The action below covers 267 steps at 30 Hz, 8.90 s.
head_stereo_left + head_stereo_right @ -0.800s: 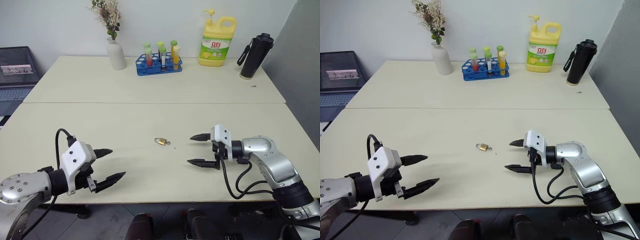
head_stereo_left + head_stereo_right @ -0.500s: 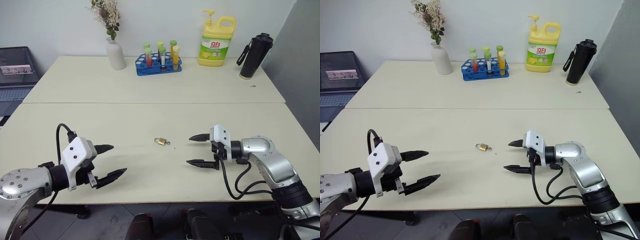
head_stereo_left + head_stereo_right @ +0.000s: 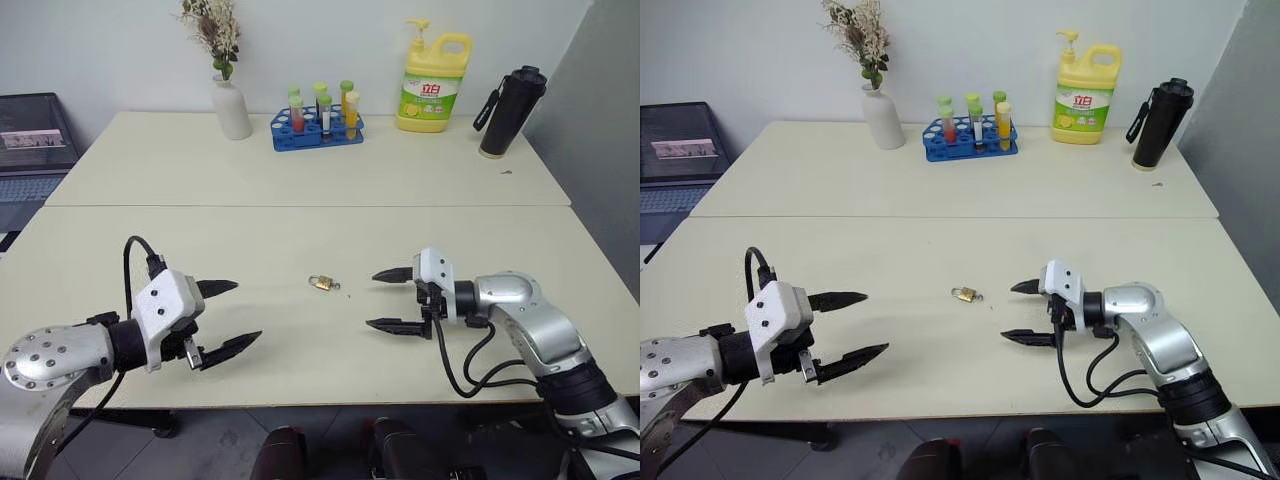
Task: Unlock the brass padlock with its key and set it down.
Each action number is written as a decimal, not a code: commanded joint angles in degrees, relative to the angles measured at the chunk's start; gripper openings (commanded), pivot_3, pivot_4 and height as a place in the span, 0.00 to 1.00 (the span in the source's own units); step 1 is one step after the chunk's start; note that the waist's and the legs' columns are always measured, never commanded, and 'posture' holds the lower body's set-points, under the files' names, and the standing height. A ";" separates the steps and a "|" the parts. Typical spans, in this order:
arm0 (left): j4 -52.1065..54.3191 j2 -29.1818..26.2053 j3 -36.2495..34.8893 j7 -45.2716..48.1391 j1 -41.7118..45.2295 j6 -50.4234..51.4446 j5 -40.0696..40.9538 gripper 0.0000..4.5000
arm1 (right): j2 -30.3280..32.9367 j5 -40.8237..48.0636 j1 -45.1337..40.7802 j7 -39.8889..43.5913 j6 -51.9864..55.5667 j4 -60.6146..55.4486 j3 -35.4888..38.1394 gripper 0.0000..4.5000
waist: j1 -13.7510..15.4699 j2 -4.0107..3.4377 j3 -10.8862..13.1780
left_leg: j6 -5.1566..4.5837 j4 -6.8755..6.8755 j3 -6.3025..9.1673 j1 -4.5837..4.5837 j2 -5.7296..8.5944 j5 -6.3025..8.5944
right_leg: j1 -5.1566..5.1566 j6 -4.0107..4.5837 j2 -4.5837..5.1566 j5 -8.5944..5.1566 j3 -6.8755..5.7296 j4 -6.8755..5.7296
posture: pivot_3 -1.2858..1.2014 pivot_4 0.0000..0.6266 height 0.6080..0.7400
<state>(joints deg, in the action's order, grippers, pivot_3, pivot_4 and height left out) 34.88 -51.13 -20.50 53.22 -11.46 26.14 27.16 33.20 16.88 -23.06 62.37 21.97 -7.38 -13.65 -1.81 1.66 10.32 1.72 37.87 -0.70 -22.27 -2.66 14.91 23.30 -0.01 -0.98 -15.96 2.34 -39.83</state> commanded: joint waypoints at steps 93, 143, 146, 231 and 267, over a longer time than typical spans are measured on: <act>-78.05 22.04 38.14 30.10 56.67 -41.61 -29.25 0.00 | 7.49 18.07 1.69 -20.41 34.60 -26.44 8.40 1.00 | -0.62 0.09 -0.21 | -0.03 0.12 0.20 -0.32 0.03 -0.01 | 0.05 -0.27 -0.84 0.17 -0.07 0.24 | 0.52 0.24 1.00; -89.88 24.69 37.83 26.18 63.81 -46.03 -31.74 0.96 | 8.74 21.66 5.23 -22.77 35.99 -30.34 10.12 1.00 | 0.15 0.15 -0.17 | -0.03 0.19 0.17 -0.68 0.10 0.00 | 0.26 -0.26 -0.77 0.18 -0.07 0.38 | 0.52 0.24 1.00; -90.25 23.98 38.72 27.72 63.42 -46.17 -32.86 0.80 | 8.83 22.06 5.32 -23.15 36.39 -30.59 10.32 1.00 | 0.13 0.16 -0.18 | -0.03 0.19 0.17 -0.67 0.10 0.00 | 0.26 -0.26 -0.77 0.18 -0.06 0.38 | 0.52 0.24 1.00; -45.95 8.99 28.91 -20.69 42.99 -87.07 -48.20 0.21 | -9.40 27.46 -10.37 -14.71 30.49 -7.39 9.12 1.00 | 0.13 0.15 -0.19 | -0.02 0.16 0.15 -0.55 0.00 -0.01 | 0.20 -0.01 -0.11 0.37 -0.12 0.20 | 0.52 0.24 1.00; -44.01 7.86 28.93 -25.47 40.62 -85.91 -51.86 0.21 | -10.79 30.15 -14.07 -11.66 34.37 -3.61 9.94 0.00 | 0.13 0.14 -0.18 | -0.02 0.13 0.16 -0.57 0.02 -0.01 | 0.21 0.00 -0.03 0.37 -0.15 0.20 | 0.52 0.24 1.00</act>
<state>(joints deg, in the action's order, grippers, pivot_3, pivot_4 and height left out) -10.19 -42.55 8.79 28.22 29.26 -60.37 -24.06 23.05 44.16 -35.32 48.86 56.79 -9.48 -5.27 -1.68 1.80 10.14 1.70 38.01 -0.53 -22.84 -2.64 14.90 23.51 -0.01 -1.01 -15.59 2.18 -39.63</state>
